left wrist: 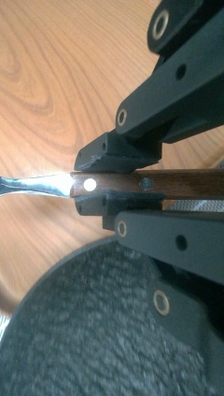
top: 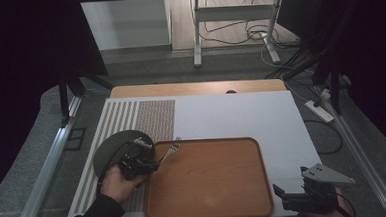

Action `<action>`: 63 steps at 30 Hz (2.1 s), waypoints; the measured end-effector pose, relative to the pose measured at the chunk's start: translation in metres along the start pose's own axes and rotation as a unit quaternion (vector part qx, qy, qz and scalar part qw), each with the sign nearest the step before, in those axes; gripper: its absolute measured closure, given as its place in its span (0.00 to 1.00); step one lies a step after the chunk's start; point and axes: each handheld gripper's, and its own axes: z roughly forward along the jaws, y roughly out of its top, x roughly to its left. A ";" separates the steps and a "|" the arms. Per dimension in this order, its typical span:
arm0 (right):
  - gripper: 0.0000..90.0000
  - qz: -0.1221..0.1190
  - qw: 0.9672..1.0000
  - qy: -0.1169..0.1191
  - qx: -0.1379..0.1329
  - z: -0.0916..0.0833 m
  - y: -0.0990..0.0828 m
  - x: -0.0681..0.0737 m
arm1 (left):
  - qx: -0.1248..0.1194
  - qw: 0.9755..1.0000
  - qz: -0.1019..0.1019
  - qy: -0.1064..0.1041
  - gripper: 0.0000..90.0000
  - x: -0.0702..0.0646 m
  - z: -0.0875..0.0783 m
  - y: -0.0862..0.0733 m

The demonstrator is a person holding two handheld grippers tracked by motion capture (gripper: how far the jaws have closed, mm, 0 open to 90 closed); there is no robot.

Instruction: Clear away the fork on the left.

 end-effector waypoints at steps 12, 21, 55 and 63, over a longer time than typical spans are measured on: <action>0.00 -0.001 1.000 0.001 0.000 0.000 0.000 0.000 | 0.028 0.999 0.017 -0.009 0.86 -0.029 0.026 0.001; 0.00 -0.001 1.000 0.002 -0.001 0.000 0.000 0.000 | 0.051 0.998 0.032 -0.007 0.86 -0.038 0.041 -0.001; 0.00 -0.001 1.000 0.001 0.003 0.000 0.000 0.000 | 0.033 0.996 0.074 -0.026 0.98 -0.042 0.065 0.034; 0.00 -0.001 1.000 0.001 0.003 0.000 0.000 0.000 | 0.034 0.998 0.052 -0.002 0.98 -0.027 0.060 0.031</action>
